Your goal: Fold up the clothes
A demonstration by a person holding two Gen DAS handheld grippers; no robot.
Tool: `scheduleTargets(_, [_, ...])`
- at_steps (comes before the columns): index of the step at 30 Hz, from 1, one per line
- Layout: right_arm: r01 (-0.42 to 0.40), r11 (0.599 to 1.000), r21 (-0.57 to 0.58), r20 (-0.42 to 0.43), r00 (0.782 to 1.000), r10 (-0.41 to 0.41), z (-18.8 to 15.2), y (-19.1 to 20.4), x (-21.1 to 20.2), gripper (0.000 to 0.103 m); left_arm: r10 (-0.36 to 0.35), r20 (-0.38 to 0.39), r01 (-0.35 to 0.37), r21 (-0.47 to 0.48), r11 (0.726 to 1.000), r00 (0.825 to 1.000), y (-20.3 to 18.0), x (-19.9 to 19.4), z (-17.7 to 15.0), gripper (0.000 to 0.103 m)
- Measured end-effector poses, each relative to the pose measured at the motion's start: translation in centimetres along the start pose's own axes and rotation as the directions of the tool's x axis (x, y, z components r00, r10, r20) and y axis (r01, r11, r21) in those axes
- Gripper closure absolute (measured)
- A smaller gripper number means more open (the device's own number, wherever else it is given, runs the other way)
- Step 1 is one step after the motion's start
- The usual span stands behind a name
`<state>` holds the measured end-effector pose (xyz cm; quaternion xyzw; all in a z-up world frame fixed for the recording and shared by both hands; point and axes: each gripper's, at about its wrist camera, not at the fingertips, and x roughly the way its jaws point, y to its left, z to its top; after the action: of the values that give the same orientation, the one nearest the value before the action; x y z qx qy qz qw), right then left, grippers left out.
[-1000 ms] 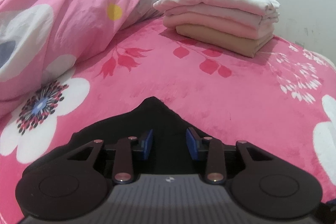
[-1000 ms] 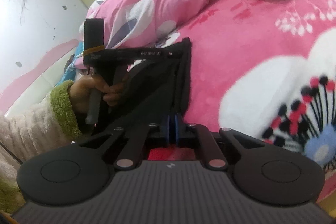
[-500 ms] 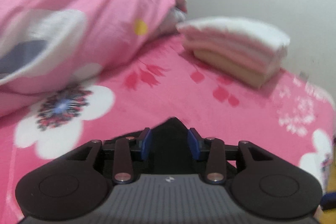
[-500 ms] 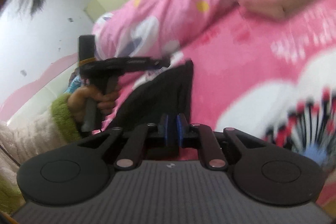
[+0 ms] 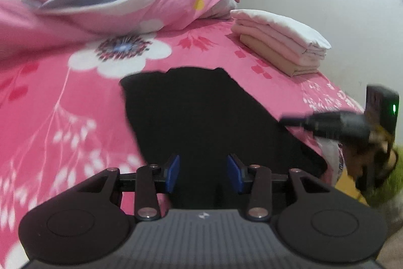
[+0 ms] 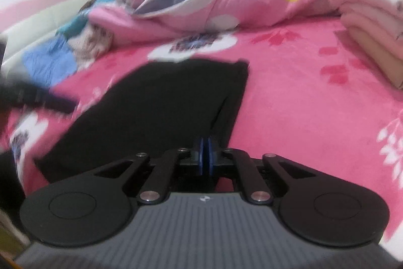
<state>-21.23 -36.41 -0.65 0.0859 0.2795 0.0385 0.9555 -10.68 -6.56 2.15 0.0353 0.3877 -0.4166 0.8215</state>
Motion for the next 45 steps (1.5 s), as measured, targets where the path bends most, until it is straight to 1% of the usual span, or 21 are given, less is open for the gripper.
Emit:
scheduleTargets(2, [-0.027,0.999,-0.040,0.009,1.000,0.027,1.0,0.3,0.5,0.099,-0.010,-0.001,0.010,-0.019,1.000,1.000,0.6,0.0,-0.7,0.060])
scheduleTargets(4, [-0.068,0.997,-0.022,-0.021,0.997,0.068,1.4,-0.1,2.0,0.099,-0.006,-0.002,0.006,-0.032,0.999,1.000,1.2,0.1,-1.1,0.061])
scheduleTargets(6, [-0.011,1.000,0.010,-0.061,0.998,0.012,0.9,-0.8,2.7,0.102,-0.008,0.005,0.009,-0.045,0.999,1.000,1.7,0.1,-1.4,0.061])
scheduleTargets(9, [0.115,0.991,0.069,-0.055,0.992,-0.111,0.4,-1.7,0.9,0.098,-0.013,0.019,0.014,-0.060,0.998,1.000,2.3,0.1,-1.8,0.061])
scheduleTargets(10, [0.108,0.992,0.071,-0.049,0.993,-0.105,0.2,-1.4,0.0,0.098,-0.012,0.024,0.014,-0.064,0.998,1.000,2.5,0.0,-1.9,0.061])
scheduleTargets(12, [0.049,0.997,0.058,-0.030,0.998,-0.048,-0.1,0.0,-2.1,0.098,-0.015,0.028,0.017,-0.077,0.997,0.999,2.8,0.0,-2.1,0.061])
scheduleTargets(15, [-0.043,0.999,-0.033,-0.071,0.997,0.041,-1.0,3.1,-2.4,0.098,-0.002,0.011,0.003,-0.109,0.994,1.000,3.0,0.3,-2.5,0.061])
scheduleTargets(17, [-0.024,0.996,-0.082,-0.170,0.985,0.009,-2.0,4.4,-1.7,0.099,0.027,0.011,-0.025,-0.107,0.994,1.000,2.8,0.1,-3.0,0.062])
scheduleTargets(18, [0.014,0.994,-0.111,-0.217,0.975,-0.038,-2.7,4.7,-1.5,0.099,0.038,0.019,-0.035,-0.100,0.994,0.999,2.6,-0.2,-3.2,0.062])
scheduleTargets(19, [0.053,0.990,-0.132,-0.238,0.968,-0.083,-3.2,4.8,-2.1,0.099,0.046,0.026,-0.043,-0.094,0.995,0.999,2.5,-0.6,-3.4,0.062])
scheduleTargets(22, [0.105,0.989,-0.102,-0.267,0.955,-0.129,-3.0,5.0,-5.1,0.099,0.061,0.041,-0.057,-0.091,0.994,0.997,2.3,-2.0,-4.2,0.061])
scheduleTargets(24, [0.124,0.984,-0.129,-0.233,0.961,-0.152,-2.5,6.2,-6.0,0.096,0.057,0.041,-0.053,-0.105,0.993,0.998,2.1,-2.6,-4.6,0.061])
scheduleTargets(27, [0.069,0.987,-0.145,-0.165,0.982,-0.093,-1.5,8.1,-4.5,0.096,0.045,0.043,-0.040,-0.115,0.993,0.998,1.3,-3.2,-5.1,0.061])
scheduleTargets(28, [0.048,0.987,-0.153,-0.168,0.983,-0.073,-1.4,8.6,-3.5,0.096,0.043,0.042,-0.038,-0.118,0.992,0.998,1.0,-3.3,-5.2,0.060])
scheduleTargets(31, [0.016,0.985,-0.169,-0.219,0.974,-0.053,-2.2,9.3,-1.7,0.097,0.049,0.039,-0.045,-0.109,0.993,0.998,0.1,-3.5,-6.1,0.059])
scheduleTargets(33, [0.033,0.983,-0.178,-0.265,0.961,-0.080,-3.2,8.9,-2.1,0.097,0.072,0.031,-0.068,-0.108,0.992,0.997,-0.2,-3.6,-6.8,0.059])
scheduleTargets(35, [0.065,0.987,-0.146,-0.305,0.946,-0.108,-3.0,8.6,-3.7,0.097,0.070,0.030,-0.066,-0.123,0.990,0.997,0.0,-3.9,-7.4,0.059])
scheduleTargets(37, [0.116,0.981,-0.155,-0.285,0.946,-0.157,-2.4,8.8,-4.7,0.096,0.065,0.032,-0.060,-0.144,0.988,0.997,0.3,-4.1,-7.8,0.059])
scheduleTargets(42, [0.025,0.987,-0.161,-0.217,0.974,-0.060,-1.2,11.0,-2.4,0.096,0.067,0.041,-0.059,-0.172,0.983,0.997,0.6,-4.6,-8.1,0.059])
scheduleTargets(43, [0.012,0.986,-0.166,-0.231,0.972,-0.051,-1.4,11.4,-1.6,0.096,0.068,0.045,-0.060,-0.170,0.984,0.997,0.6,-4.7,-8.1,0.059])
scheduleTargets(45, [-0.002,0.984,-0.179,-0.307,0.950,-0.054,-2.8,11.7,-0.8,0.095,0.072,0.052,-0.062,-0.164,0.985,0.996,0.7,-5.1,-8.3,0.059])
